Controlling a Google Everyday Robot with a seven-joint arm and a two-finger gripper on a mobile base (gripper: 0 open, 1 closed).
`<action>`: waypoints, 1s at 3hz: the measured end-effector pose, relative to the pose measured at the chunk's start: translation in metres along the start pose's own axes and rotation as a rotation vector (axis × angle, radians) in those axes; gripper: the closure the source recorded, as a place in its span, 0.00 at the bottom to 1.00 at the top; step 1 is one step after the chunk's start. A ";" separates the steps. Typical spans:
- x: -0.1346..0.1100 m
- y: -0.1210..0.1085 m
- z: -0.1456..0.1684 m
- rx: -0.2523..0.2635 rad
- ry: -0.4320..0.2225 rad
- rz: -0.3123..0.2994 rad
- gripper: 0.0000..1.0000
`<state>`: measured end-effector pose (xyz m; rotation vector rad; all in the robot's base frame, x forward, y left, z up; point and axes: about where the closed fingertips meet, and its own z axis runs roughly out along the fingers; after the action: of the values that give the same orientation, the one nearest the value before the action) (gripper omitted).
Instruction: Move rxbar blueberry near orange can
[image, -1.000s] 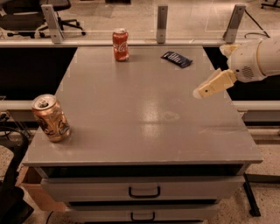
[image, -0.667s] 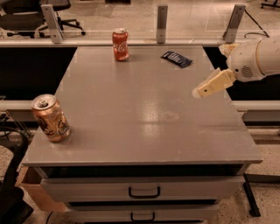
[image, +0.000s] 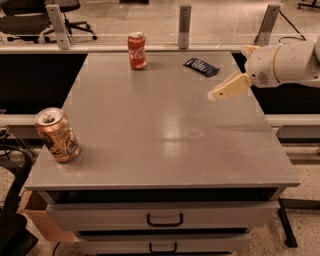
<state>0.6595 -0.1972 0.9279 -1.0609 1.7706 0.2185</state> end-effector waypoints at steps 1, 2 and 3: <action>0.002 -0.043 0.041 0.015 -0.098 0.007 0.00; 0.008 -0.077 0.077 0.006 -0.145 0.036 0.00; 0.010 -0.103 0.103 0.011 -0.162 0.087 0.00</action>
Offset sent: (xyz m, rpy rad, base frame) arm 0.1719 -0.0231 -0.0106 0.2007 -0.1088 0.0135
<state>0.8033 -0.2039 0.9038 -0.9329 1.6710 0.3382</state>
